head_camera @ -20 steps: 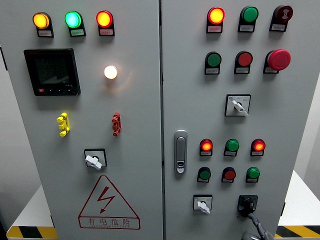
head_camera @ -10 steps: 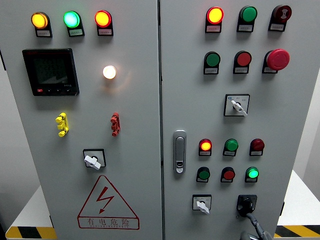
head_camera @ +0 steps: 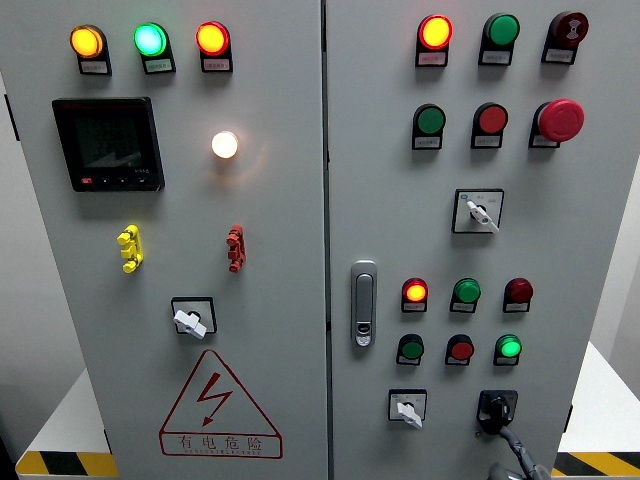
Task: Trip black knob to open circuit
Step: 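Release the knob and pull the right hand back down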
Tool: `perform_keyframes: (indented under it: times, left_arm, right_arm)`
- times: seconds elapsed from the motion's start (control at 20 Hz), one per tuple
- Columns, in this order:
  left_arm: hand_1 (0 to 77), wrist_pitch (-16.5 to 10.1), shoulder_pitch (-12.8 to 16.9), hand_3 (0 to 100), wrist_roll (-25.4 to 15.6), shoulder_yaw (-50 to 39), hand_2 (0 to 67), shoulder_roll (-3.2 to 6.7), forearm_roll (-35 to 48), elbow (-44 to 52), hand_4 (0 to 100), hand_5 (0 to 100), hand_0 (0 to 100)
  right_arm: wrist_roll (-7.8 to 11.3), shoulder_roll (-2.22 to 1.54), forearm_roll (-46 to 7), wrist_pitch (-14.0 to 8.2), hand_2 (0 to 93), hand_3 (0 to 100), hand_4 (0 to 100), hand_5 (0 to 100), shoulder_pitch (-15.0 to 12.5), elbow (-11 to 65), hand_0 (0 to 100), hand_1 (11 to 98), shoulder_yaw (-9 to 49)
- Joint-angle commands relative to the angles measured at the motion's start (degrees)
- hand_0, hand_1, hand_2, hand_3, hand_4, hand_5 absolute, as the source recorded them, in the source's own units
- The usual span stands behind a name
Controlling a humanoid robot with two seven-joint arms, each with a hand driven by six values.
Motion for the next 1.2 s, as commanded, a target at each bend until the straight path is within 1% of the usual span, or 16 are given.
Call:
perform_keyframes:
  times: [0.0,0.1,0.15,0.3,0.55,0.6,0.65,0.7,0.75,0.8,0.85,0.9,0.95,1.0,1.1,1.15]
  left_arm:
    - [0.0,0.00,0.04,26,0.00,0.00,19.5,0.00,0.00,0.00,10,9,0]
    - [0.0,0.00,0.04,26,0.00,0.00,19.5,0.00,0.00,0.00,10,9,0]
    - [0.0,0.00,0.04,26,0.00,0.00,19.5,0.00,0.00,0.00,10,9,0]
    - [0.0,0.00,0.04,26,0.00,0.00,19.5,0.00,0.00,0.00,10,9,0]
    - [0.0,0.00,0.04,26,0.00,0.00,19.5,0.00,0.00,0.00,10,9,0]
    - [0.0,0.00,0.04,26,0.00,0.00,19.5,0.00,0.00,0.00,10,9,0]
    - [0.0,0.00,-0.05,26,0.00,0.00,19.5,0.00,0.00,0.00,10,9,0]
    - [0.0,0.00,0.04,26,0.00,0.00,19.5,0.00,0.00,0.00,10,9,0]
    - [0.0,0.00,0.04,26,0.00,0.00,19.5,0.00,0.00,0.00,10,9,0]
    - [0.0,0.00,-0.05,26,0.00,0.00,19.5,0.00,0.00,0.00,10,9,0]
    - [0.0,0.00,-0.05,26,0.00,0.00,19.5,0.00,0.00,0.00,10,9,0]
    - [0.0,0.00,0.04,26,0.00,0.00,19.5,0.00,0.00,0.00,10,9,0]
    - [0.0,0.00,0.04,26,0.00,0.00,19.5,0.00,0.00,0.00,10,9,0]
    - [0.0,0.00,0.04,26,0.00,0.00,19.5,0.00,0.00,0.00,10,9,0]
    - [0.0,0.00,0.04,26,0.00,0.00,19.5,0.00,0.00,0.00,10,9,0]
    - [0.0,0.00,0.04,26,0.00,0.00,19.5,0.00,0.00,0.00,10,9,0]
  right_arm:
    - [-0.08,-0.18,0.00,-0.02,0.0,91,92,100,-0.08,0.01,100,49.0,0.56]
    - [-0.08,-0.35,0.00,-0.10,0.0,91,92,100,-0.08,0.01,100,48.8,0.65]
    - [-0.08,-0.53,0.00,-0.10,0.0,91,92,100,-0.08,0.10,100,48.8,0.74]
    - [0.01,-0.71,0.00,-0.10,0.0,91,93,100,-0.42,0.28,100,48.6,1.79]
    - [0.09,-0.71,-0.08,-0.19,0.0,91,93,100,-1.13,0.80,100,48.2,2.14]
    - [0.18,-0.71,-0.08,-0.19,0.0,96,92,100,-1.30,1.06,100,47.1,2.14]
    - [0.10,-0.79,-0.08,-0.19,0.0,88,85,100,-1.92,1.68,100,45.0,2.06]
    - [0.09,-0.71,-0.08,-0.19,0.0,85,81,100,-2.62,2.38,100,44.7,1.97]
    - [0.18,-0.71,-0.08,-0.10,0.0,68,62,89,-3.49,3.34,100,44.6,1.71]
    - [0.18,-0.71,-0.08,-0.10,0.0,54,44,72,-4.29,4.05,100,44.3,1.53]
    - [0.18,-0.53,-0.08,-0.10,0.0,53,43,71,-5.16,4.66,100,44.0,1.44]
    - [0.18,-0.53,-0.08,-0.19,0.0,42,34,61,-5.70,5.19,100,43.8,1.35]
    - [0.27,-0.53,-0.17,-0.19,0.0,37,28,55,-5.96,5.63,100,43.6,1.35]
    - [0.27,-0.44,-0.35,-0.19,0.0,35,26,53,-6.23,5.90,100,43.6,1.35]
    - [0.27,-0.70,-0.52,-0.19,0.3,29,20,45,-7.36,6.77,100,43.2,1.35]
    - [0.27,-0.71,-0.70,-0.19,0.5,27,19,43,-7.89,7.30,100,43.2,1.44]
